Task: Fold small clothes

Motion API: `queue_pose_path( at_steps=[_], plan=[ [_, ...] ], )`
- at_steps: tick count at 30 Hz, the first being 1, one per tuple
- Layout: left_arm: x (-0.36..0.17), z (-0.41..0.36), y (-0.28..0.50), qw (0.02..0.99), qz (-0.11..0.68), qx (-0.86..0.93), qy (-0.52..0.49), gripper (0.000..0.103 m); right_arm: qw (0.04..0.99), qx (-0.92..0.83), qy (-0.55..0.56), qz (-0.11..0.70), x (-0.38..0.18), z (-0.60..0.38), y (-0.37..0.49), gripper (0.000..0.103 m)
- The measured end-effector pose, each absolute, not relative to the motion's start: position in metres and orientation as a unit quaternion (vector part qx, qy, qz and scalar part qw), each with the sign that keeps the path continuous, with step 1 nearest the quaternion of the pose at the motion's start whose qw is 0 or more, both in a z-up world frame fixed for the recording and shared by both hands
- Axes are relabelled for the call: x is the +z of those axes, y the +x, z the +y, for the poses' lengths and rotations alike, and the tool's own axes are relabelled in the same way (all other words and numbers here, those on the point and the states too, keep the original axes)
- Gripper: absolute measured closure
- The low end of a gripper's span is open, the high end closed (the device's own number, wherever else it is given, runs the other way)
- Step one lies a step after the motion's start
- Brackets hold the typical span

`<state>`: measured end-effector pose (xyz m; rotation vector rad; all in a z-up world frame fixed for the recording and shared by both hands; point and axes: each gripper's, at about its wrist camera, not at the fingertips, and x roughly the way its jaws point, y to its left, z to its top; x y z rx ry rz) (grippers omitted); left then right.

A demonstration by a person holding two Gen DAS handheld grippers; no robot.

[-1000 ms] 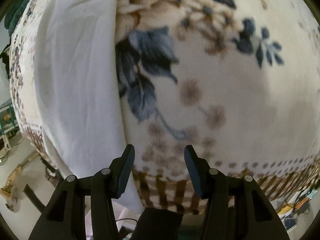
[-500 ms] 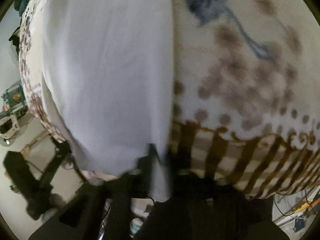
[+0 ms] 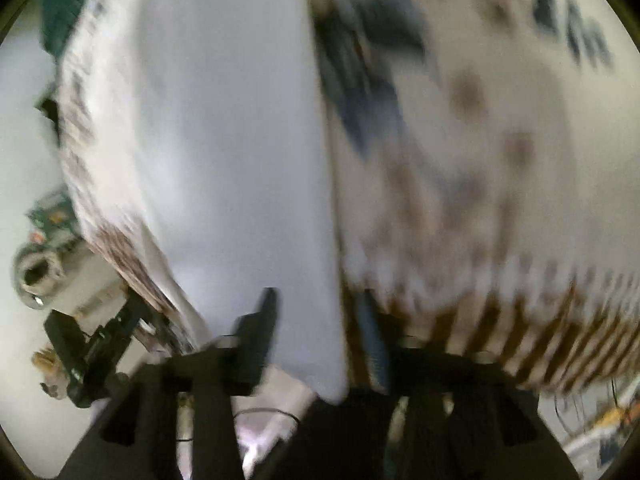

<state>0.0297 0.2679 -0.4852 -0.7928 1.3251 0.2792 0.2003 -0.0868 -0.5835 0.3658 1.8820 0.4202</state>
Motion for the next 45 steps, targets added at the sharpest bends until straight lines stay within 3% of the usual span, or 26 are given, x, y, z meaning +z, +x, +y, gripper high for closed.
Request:
queue_pose_path(
  at_steps=[4, 14, 19, 23, 25, 26, 28, 29, 31, 39, 45],
  plan=[
    [-0.472, 0.248, 0.139, 0.75, 0.559, 0.063, -0.348, 0.043, 0.605, 0.186, 0.196, 0.749, -0.562, -0.106, 0.275, 0.034],
    [-0.512, 0.223, 0.364, 0.774, 0.552, -0.038, -0.309, 0.043, 0.662, 0.219, 0.262, 0.667, -0.589, -0.116, 0.472, 0.034],
    [-0.542, 0.219, 0.427, 0.746, 0.579, -0.071, -0.322, 0.043, 0.64, 0.237, 0.335, 0.649, -0.618, -0.109, 0.549, 0.034],
    [-0.552, 0.217, 0.454, 0.748, 0.567, -0.096, -0.33, 0.043, 0.611, 0.247, 0.392, 0.642, -0.642, -0.102, 0.559, 0.034],
    [-0.549, 0.218, 0.459, 0.759, 0.551, -0.11, -0.33, 0.046, 0.606, 0.25, 0.417, 0.63, -0.647, -0.106, 0.564, 0.042],
    [-0.548, 0.216, 0.463, 0.763, 0.547, -0.116, -0.323, 0.062, 0.607, 0.247, 0.424, 0.625, -0.647, -0.111, 0.563, 0.062],
    [-0.544, 0.215, 0.463, 0.762, 0.547, -0.136, -0.318, 0.098, 0.617, 0.237, 0.417, 0.624, -0.642, -0.117, 0.558, 0.082],
    [-0.542, 0.215, 0.464, 0.762, 0.545, -0.142, -0.32, 0.098, 0.625, 0.236, 0.409, 0.621, -0.636, -0.119, 0.556, 0.089],
    [-0.533, 0.213, 0.461, 0.766, 0.541, -0.154, -0.311, 0.098, 0.639, 0.241, 0.393, 0.616, -0.624, -0.116, 0.548, 0.094],
    [-0.46, 0.219, 0.42, 0.796, 0.486, -0.2, -0.3, 0.098, 0.677, 0.294, 0.355, 0.574, -0.543, -0.098, 0.505, 0.097],
    [-0.424, 0.218, 0.337, 0.801, 0.473, -0.217, -0.297, 0.096, 0.684, 0.337, 0.314, 0.565, -0.491, -0.096, 0.427, 0.097]
  ],
)
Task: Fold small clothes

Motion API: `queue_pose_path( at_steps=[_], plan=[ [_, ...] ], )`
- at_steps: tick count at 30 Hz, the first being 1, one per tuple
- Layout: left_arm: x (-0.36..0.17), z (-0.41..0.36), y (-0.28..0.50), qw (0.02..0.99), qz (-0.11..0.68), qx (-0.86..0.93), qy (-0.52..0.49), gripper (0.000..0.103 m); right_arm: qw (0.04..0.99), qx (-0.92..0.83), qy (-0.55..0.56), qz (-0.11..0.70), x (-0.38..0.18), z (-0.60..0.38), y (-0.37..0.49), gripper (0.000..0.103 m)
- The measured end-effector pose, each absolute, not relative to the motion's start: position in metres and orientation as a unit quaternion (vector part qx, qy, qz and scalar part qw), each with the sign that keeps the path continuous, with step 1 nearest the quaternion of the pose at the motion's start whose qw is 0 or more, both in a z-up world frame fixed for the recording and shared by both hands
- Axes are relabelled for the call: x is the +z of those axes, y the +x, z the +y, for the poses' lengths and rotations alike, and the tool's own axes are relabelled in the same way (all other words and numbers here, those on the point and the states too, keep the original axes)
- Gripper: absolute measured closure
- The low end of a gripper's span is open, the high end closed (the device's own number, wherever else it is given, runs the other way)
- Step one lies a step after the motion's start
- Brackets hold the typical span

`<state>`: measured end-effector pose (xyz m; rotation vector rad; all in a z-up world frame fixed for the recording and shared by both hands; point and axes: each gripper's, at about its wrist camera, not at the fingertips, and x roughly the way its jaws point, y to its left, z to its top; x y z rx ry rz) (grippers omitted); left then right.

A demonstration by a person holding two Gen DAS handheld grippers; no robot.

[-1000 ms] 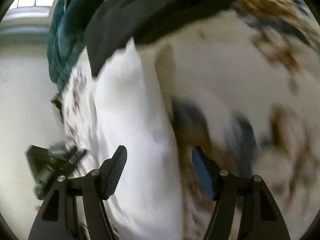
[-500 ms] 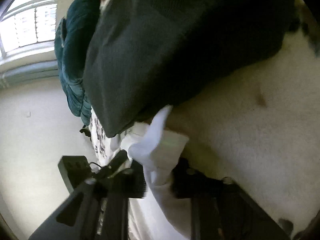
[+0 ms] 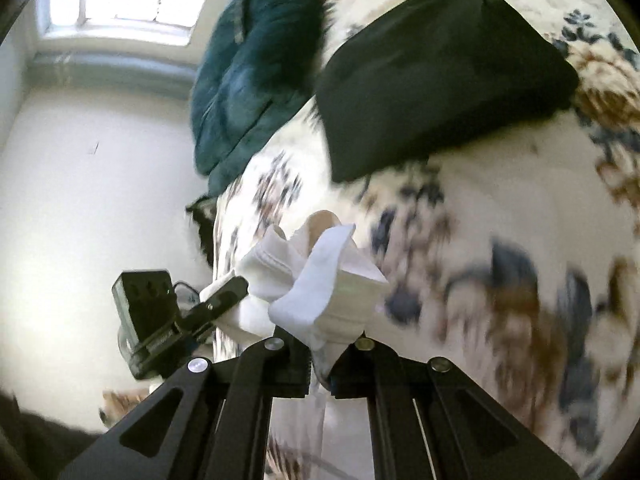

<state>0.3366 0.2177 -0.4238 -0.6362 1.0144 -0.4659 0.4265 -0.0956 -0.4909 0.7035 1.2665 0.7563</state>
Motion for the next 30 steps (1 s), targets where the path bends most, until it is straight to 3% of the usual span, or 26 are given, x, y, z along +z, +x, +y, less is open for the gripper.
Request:
queue_pose_path(
  at_steps=[3, 4, 6, 7, 8, 9, 17, 22, 27, 28, 30],
  plan=[
    [-0.423, 0.209, 0.277, 0.783, 0.503, -0.215, -0.295, 0.089, 0.682, 0.348, 0.273, 0.582, -0.478, -0.103, 0.357, 0.093],
    [-0.423, 0.206, 0.257, 0.781, 0.516, -0.206, -0.284, 0.078, 0.676, 0.35, 0.264, 0.592, -0.481, -0.107, 0.338, 0.092],
    [-0.43, 0.203, 0.228, 0.77, 0.541, -0.191, -0.278, 0.064, 0.656, 0.346, 0.244, 0.625, -0.493, -0.116, 0.292, 0.076],
    [-0.437, 0.204, 0.208, 0.761, 0.558, -0.179, -0.277, 0.054, 0.649, 0.339, 0.235, 0.639, -0.5, -0.122, 0.275, 0.061],
    [-0.443, 0.205, 0.193, 0.755, 0.571, -0.166, -0.276, 0.052, 0.643, 0.33, 0.227, 0.653, -0.507, -0.131, 0.256, 0.046],
    [-0.452, 0.208, 0.175, 0.744, 0.589, -0.149, -0.278, 0.052, 0.637, 0.316, 0.219, 0.668, -0.515, -0.136, 0.241, 0.042],
    [-0.459, 0.201, 0.173, 0.745, 0.594, -0.114, -0.28, 0.052, 0.643, 0.25, 0.298, 0.66, -0.526, -0.176, 0.203, 0.042],
    [-0.466, 0.152, 0.238, 0.773, 0.584, -0.13, -0.211, 0.052, 0.663, 0.212, 0.327, 0.639, -0.537, -0.157, 0.227, 0.042],
    [-0.512, 0.133, 0.314, 0.762, 0.621, -0.099, -0.156, 0.052, 0.683, 0.171, 0.341, 0.623, -0.545, -0.135, 0.266, 0.042],
    [-0.522, 0.134, 0.325, 0.758, 0.628, -0.091, -0.155, 0.052, 0.683, 0.167, 0.348, 0.62, -0.548, -0.133, 0.273, 0.045],
    [-0.54, 0.138, 0.343, 0.745, 0.643, -0.086, -0.153, 0.052, 0.672, 0.162, 0.365, 0.623, -0.564, -0.126, 0.296, 0.072]
  ],
)
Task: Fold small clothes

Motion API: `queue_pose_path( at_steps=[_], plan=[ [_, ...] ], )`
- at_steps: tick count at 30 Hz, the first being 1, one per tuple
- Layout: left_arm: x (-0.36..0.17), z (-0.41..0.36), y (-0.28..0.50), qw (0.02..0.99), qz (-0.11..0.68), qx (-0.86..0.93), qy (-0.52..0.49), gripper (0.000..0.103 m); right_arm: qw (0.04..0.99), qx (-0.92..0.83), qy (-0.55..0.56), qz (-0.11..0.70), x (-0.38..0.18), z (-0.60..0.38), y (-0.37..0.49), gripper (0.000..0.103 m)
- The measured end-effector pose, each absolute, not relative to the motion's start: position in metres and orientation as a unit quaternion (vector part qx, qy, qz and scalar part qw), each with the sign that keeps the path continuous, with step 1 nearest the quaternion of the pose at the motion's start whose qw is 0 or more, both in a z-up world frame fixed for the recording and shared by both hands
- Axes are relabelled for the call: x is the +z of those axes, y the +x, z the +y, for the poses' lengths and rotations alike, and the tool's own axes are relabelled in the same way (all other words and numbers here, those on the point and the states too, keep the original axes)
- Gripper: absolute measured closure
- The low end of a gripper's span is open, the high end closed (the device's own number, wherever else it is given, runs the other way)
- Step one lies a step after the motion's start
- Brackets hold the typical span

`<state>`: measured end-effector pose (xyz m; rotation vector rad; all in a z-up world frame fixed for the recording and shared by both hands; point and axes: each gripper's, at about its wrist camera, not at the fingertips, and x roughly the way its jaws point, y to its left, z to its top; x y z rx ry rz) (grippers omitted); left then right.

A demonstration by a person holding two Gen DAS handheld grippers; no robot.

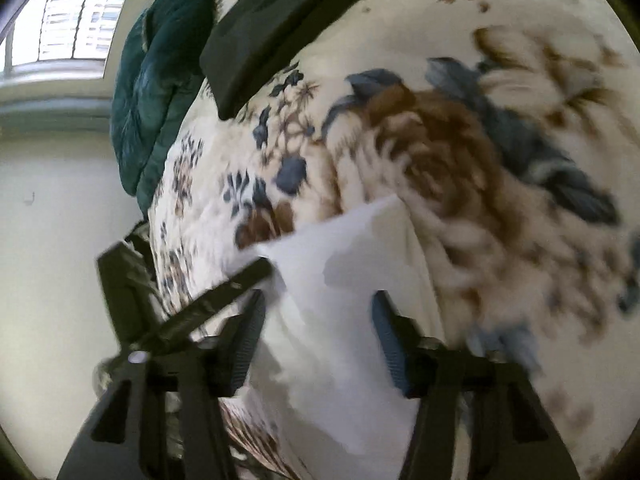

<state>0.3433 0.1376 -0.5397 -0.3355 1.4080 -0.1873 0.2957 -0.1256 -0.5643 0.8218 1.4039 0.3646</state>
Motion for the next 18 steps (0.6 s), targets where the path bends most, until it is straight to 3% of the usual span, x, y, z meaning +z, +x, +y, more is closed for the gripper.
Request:
queue_pose_path(
  at_steps=[1, 8, 9, 11, 12, 14, 16, 18],
  plan=[
    [-0.547, 0.141, 0.353, 0.742, 0.647, -0.083, -0.157, 0.052, 0.667, 0.152, 0.363, 0.632, -0.572, -0.123, 0.304, 0.089],
    [-0.542, 0.157, 0.358, 0.739, 0.641, -0.094, -0.184, 0.052, 0.665, 0.12, 0.301, 0.673, -0.592, -0.107, 0.339, 0.089],
    [-0.536, 0.158, 0.353, 0.743, 0.636, -0.097, -0.185, 0.052, 0.665, 0.12, 0.297, 0.675, -0.587, -0.11, 0.336, 0.087],
    [-0.514, 0.166, 0.33, 0.751, 0.621, -0.111, -0.196, 0.052, 0.666, 0.12, 0.293, 0.676, -0.576, -0.118, 0.322, 0.056],
    [-0.504, 0.171, 0.315, 0.752, 0.616, -0.118, -0.203, 0.052, 0.66, 0.126, 0.302, 0.676, -0.569, -0.127, 0.306, 0.05],
    [-0.485, 0.181, 0.274, 0.752, 0.615, -0.116, -0.207, 0.05, 0.646, 0.134, 0.315, 0.682, -0.562, -0.141, 0.276, 0.046],
    [-0.473, 0.192, 0.226, 0.747, 0.62, -0.111, -0.215, 0.038, 0.631, 0.137, 0.313, 0.696, -0.556, -0.156, 0.236, 0.046],
    [-0.471, 0.202, 0.177, 0.735, 0.631, -0.099, -0.228, 0.038, 0.617, 0.137, 0.311, 0.71, -0.554, -0.171, 0.189, 0.046]
  ],
)
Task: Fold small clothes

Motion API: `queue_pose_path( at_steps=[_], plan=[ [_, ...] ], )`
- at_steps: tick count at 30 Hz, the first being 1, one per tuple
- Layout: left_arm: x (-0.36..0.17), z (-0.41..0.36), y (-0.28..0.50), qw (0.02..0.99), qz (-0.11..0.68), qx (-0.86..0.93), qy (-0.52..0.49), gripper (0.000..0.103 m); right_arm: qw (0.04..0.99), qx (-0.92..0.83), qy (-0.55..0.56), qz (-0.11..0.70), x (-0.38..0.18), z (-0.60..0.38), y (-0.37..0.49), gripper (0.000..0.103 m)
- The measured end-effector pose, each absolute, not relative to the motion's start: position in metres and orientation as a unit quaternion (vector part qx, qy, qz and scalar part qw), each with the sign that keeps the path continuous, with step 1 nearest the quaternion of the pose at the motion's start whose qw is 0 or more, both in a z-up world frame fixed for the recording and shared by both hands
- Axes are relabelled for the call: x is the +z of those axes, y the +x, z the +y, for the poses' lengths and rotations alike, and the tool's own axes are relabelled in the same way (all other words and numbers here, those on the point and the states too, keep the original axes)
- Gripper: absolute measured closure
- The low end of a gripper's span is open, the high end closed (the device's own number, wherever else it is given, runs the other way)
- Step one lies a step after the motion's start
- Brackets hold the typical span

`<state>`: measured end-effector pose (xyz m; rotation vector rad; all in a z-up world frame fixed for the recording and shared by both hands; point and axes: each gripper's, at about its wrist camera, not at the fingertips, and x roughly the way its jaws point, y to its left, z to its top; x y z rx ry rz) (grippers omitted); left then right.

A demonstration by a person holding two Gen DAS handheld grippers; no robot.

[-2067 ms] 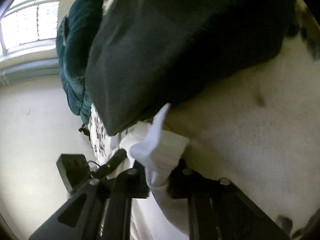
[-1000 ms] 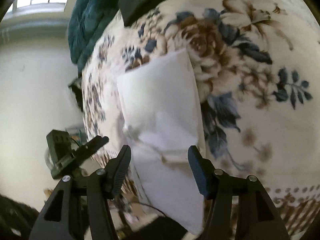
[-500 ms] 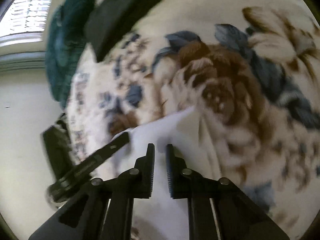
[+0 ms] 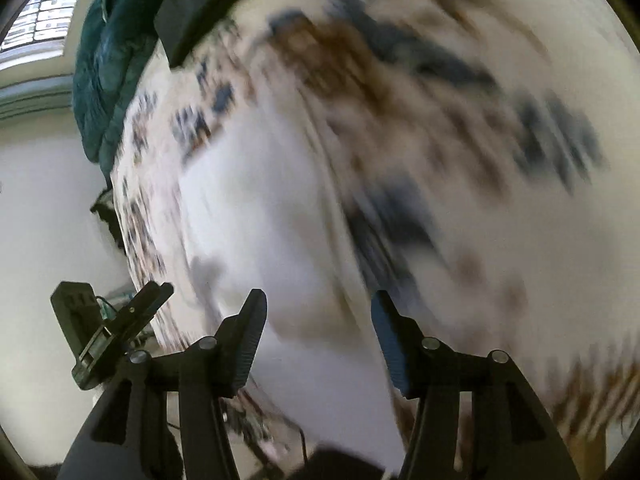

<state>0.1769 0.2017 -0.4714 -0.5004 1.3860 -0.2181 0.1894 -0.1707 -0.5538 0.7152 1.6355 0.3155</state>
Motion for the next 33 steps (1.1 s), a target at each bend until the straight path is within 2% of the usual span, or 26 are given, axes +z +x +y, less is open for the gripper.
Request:
queue_pose_path(
  at_steps=[4, 7, 11, 18, 19, 20, 21, 22, 23, 25, 26, 33],
  plan=[
    [-0.497, 0.207, 0.09, 0.695, 0.675, -0.077, -0.238, 0.038, 0.581, 0.141, 0.299, 0.744, -0.572, -0.185, 0.108, 0.045],
    [-0.525, 0.2, 0.042, 0.681, 0.701, -0.066, -0.202, 0.038, 0.551, 0.144, 0.302, 0.765, -0.596, -0.182, 0.058, 0.045],
    [-0.556, 0.195, 0.013, 0.656, 0.719, -0.078, -0.214, 0.038, 0.526, 0.163, 0.316, 0.772, -0.623, -0.166, 0.026, 0.045],
    [-0.559, 0.186, 0.01, 0.668, 0.702, -0.105, -0.222, 0.036, 0.511, 0.187, 0.356, 0.76, -0.659, -0.138, 0.017, 0.045],
    [-0.557, 0.187, 0.007, 0.672, 0.697, -0.11, -0.226, 0.04, 0.51, 0.186, 0.363, 0.757, -0.664, -0.135, 0.015, 0.045],
    [-0.554, 0.186, 0.005, 0.674, 0.693, -0.115, -0.23, 0.065, 0.509, 0.185, 0.37, 0.755, -0.666, -0.133, 0.013, 0.045],
    [-0.551, 0.184, 0.003, 0.675, 0.692, -0.117, -0.228, 0.081, 0.506, 0.185, 0.377, 0.753, -0.668, -0.13, 0.011, 0.046],
    [-0.552, 0.178, 0.003, 0.674, 0.695, -0.113, -0.225, 0.095, 0.508, 0.185, 0.38, 0.75, -0.667, -0.128, 0.009, 0.057],
    [-0.55, 0.178, 0.002, 0.674, 0.692, -0.112, -0.235, 0.097, 0.511, 0.184, 0.379, 0.75, -0.666, -0.127, 0.006, 0.077],
    [-0.544, 0.184, -0.001, 0.668, 0.69, -0.102, -0.26, 0.098, 0.513, 0.181, 0.379, 0.748, -0.661, -0.122, 0.005, 0.092],
    [-0.54, 0.188, -0.002, 0.665, 0.686, -0.102, -0.279, 0.098, 0.517, 0.181, 0.384, 0.743, -0.655, -0.122, 0.004, 0.096],
    [-0.5, 0.2, 0.0, 0.655, 0.652, -0.101, -0.369, 0.099, 0.541, 0.209, 0.39, 0.716, -0.599, -0.124, 0.014, 0.098]
  ],
)
